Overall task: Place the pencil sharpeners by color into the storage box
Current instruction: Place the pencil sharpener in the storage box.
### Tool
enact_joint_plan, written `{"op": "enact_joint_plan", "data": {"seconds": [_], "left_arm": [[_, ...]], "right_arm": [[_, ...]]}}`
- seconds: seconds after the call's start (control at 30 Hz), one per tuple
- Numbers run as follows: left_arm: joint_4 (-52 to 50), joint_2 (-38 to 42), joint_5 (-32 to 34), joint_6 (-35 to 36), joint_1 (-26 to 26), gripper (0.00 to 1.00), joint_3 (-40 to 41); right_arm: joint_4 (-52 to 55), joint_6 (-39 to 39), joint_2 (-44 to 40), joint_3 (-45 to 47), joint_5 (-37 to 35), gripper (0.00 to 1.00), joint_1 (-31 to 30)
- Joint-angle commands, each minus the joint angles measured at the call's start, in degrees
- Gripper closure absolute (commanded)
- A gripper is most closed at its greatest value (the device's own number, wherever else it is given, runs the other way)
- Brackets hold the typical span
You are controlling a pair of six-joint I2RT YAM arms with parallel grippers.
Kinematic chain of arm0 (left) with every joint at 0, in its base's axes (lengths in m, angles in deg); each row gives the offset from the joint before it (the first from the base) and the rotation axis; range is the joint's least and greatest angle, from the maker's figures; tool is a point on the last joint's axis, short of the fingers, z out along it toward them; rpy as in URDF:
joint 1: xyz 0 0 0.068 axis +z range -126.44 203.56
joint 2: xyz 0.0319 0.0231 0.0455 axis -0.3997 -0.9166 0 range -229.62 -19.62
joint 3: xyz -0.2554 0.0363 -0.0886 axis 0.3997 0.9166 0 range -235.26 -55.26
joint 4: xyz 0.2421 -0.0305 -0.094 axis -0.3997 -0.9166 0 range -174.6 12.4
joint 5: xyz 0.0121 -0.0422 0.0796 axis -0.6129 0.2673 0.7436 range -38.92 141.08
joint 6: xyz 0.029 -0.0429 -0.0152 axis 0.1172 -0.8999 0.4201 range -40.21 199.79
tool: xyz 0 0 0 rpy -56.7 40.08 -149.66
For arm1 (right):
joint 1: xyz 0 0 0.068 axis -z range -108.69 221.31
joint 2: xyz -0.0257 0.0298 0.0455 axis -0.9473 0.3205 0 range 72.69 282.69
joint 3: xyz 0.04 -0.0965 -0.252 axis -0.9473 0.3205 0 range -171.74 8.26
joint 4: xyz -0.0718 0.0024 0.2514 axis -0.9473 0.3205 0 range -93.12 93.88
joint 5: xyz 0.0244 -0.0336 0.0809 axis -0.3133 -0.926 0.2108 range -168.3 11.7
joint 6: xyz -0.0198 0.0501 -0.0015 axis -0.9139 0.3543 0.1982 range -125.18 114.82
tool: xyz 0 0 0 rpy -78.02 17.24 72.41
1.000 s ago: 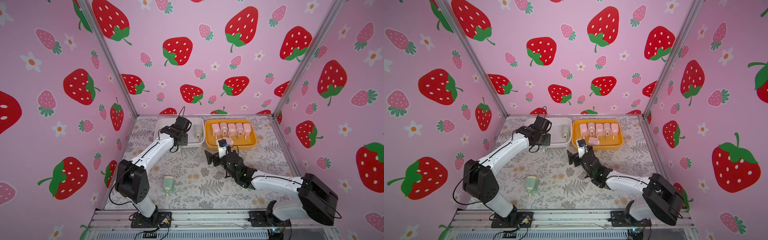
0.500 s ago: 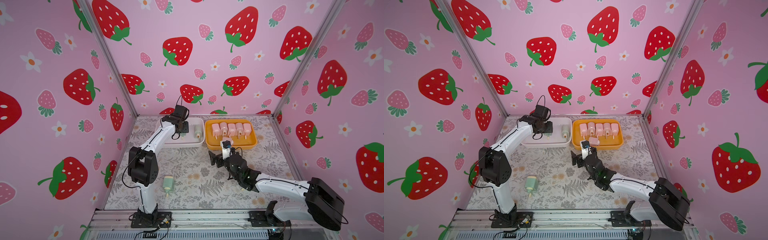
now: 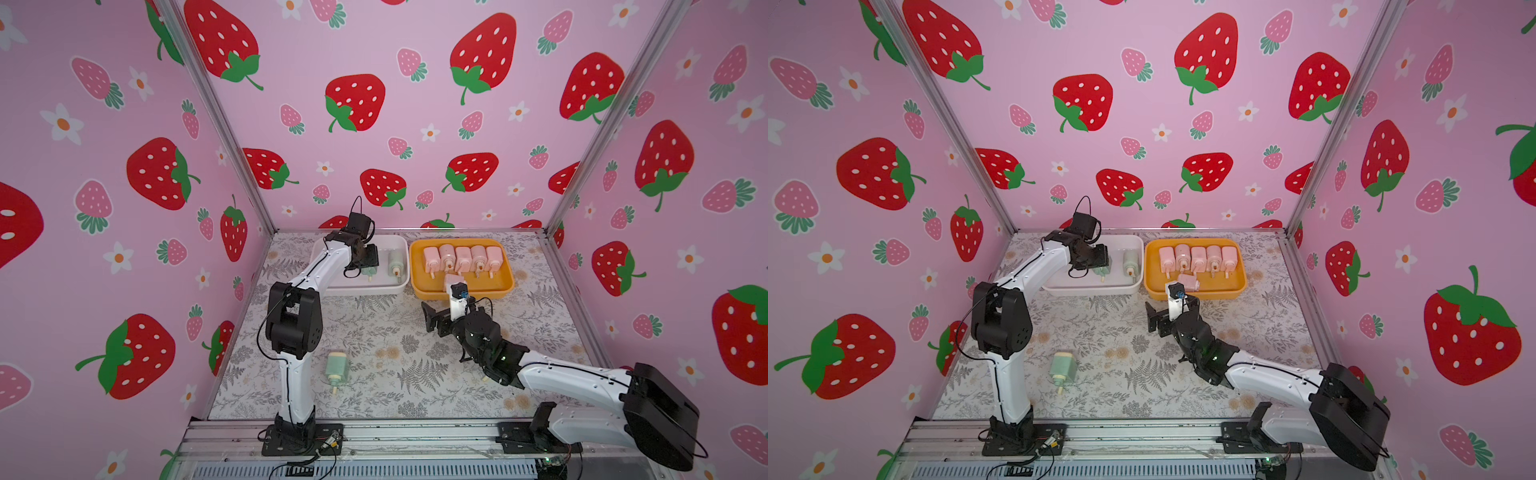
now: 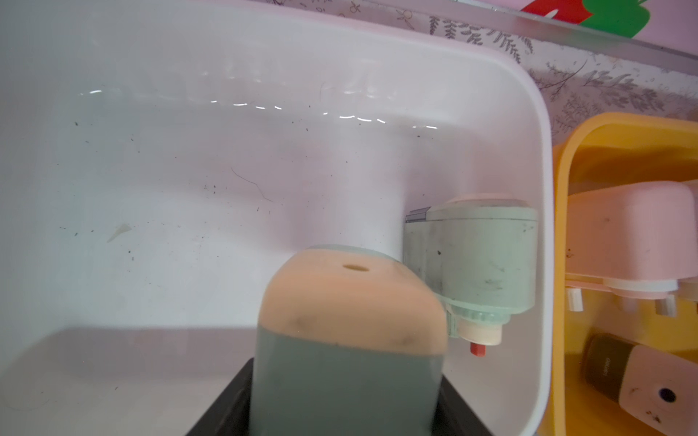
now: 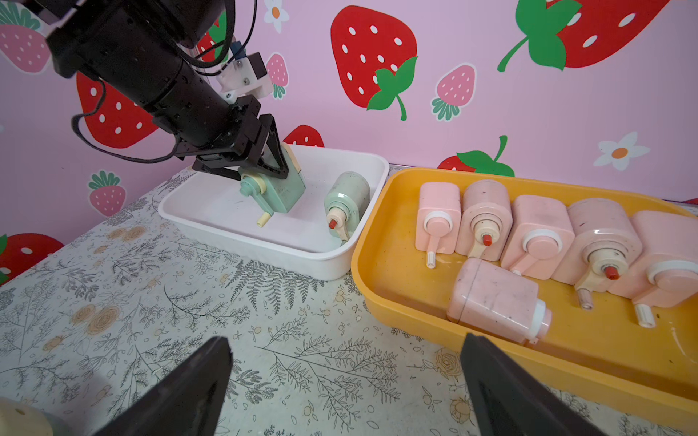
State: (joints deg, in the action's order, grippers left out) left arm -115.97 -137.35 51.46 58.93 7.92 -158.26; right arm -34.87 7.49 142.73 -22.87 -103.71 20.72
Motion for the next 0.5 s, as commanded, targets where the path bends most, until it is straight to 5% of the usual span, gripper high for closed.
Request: {"op": "enact_joint_plan", "data": {"seconds": [0.0, 0.47], "left_arm": [[2.5, 0.0, -2.5, -0.5, 0.4, 1.0, -2.8], [3.2, -4.2, -5.6, -2.9, 1.1, 1.0, -5.7]], "right_arm": [[-0.1, 0.3, -1.5, 1.0, -1.1, 0.0, 0.0], [-0.1, -1.0, -3.0, 1.5, -1.8, 0.0, 0.0]]}}
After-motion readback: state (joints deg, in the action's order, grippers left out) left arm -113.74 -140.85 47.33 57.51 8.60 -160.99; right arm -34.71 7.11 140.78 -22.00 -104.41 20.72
